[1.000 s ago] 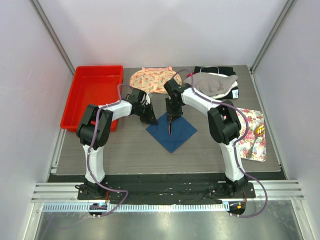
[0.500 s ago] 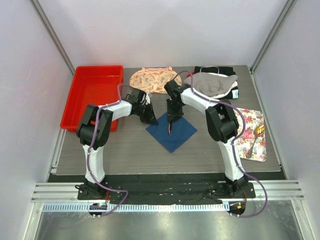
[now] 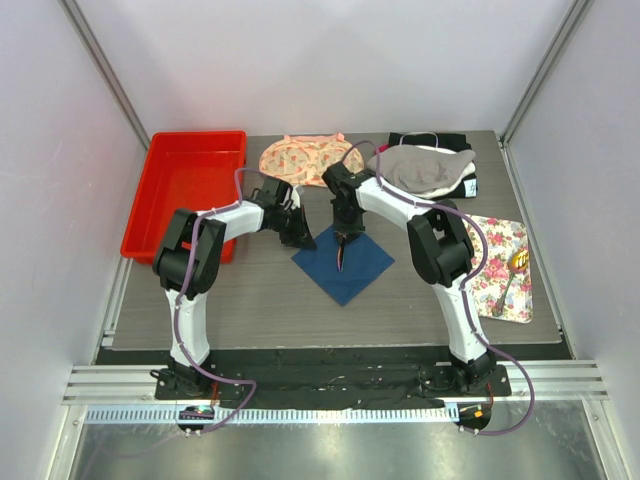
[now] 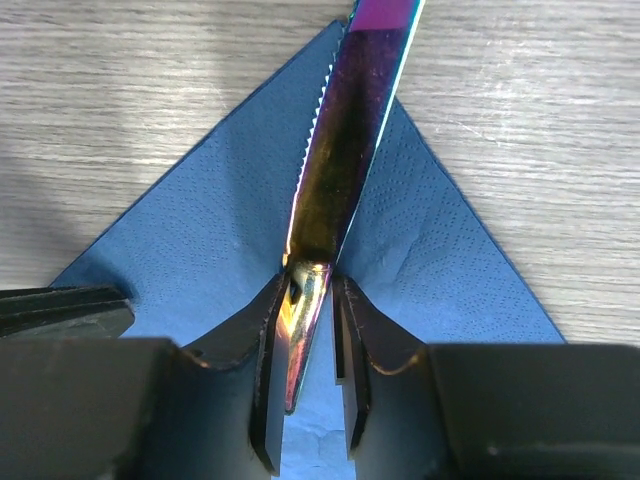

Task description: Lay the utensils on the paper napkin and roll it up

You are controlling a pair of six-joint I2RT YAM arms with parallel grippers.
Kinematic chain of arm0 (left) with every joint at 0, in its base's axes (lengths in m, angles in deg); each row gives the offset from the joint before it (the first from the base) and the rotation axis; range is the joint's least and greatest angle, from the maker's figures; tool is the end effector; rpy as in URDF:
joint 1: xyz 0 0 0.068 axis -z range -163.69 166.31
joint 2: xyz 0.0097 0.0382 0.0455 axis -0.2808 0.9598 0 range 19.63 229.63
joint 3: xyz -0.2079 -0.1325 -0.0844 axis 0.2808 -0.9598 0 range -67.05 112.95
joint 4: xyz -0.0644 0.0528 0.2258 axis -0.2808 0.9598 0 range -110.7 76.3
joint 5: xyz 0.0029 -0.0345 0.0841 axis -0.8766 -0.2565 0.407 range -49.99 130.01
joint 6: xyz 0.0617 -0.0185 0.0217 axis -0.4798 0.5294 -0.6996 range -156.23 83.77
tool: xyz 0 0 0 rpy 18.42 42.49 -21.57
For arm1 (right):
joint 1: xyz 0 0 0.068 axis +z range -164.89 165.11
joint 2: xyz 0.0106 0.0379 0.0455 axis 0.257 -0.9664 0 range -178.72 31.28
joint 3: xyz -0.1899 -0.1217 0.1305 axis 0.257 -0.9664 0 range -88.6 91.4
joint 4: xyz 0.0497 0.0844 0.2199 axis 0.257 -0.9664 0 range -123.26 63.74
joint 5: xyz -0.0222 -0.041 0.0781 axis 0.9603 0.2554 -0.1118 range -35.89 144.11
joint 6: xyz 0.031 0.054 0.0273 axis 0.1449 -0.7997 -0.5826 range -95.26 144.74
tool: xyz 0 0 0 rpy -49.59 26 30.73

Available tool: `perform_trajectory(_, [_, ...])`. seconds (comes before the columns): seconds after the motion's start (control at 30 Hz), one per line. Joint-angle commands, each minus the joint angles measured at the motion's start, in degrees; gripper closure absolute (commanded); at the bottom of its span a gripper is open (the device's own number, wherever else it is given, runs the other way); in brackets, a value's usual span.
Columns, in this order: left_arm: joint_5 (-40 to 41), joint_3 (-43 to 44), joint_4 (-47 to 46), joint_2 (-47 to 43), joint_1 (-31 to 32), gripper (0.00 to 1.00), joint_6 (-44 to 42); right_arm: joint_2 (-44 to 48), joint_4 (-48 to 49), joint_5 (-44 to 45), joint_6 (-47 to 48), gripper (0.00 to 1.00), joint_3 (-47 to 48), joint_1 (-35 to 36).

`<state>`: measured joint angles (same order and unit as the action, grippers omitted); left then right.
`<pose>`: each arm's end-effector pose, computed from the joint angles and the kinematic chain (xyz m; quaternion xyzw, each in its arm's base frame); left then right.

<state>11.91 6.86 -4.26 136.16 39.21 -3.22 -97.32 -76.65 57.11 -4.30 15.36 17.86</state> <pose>0.3581 -0.1792 0.1269 -0.0179 0.9370 -0.3279 0.1189 0.3695 0.2342 0.1474 -0.0287 0.9907 0.0445 0.1251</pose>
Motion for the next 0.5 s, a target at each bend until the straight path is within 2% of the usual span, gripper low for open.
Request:
perform_trajectory(0.0, [4.5,-0.8,0.5,2.6,-0.2,1.0,-0.8,-0.8,-1.8,5.2,-0.9,0.72,1.4,0.2])
perform_trajectory(0.2, [4.7,-0.6,0.6,2.7,-0.2,1.0,-0.7,-0.3,-2.3,3.4,-0.5,0.83,2.6,0.4])
perform_trajectory(0.3, [4.8,-0.7,0.9,2.6,-0.1,1.0,-0.8,0.6,-2.7,2.9,-0.2,0.99,3.8,0.4])
perform_trajectory(0.47, [4.7,-0.6,0.6,2.8,-0.2,1.0,-0.6,2.6,-3.0,1.5,0.0,0.99,5.4,0.4])
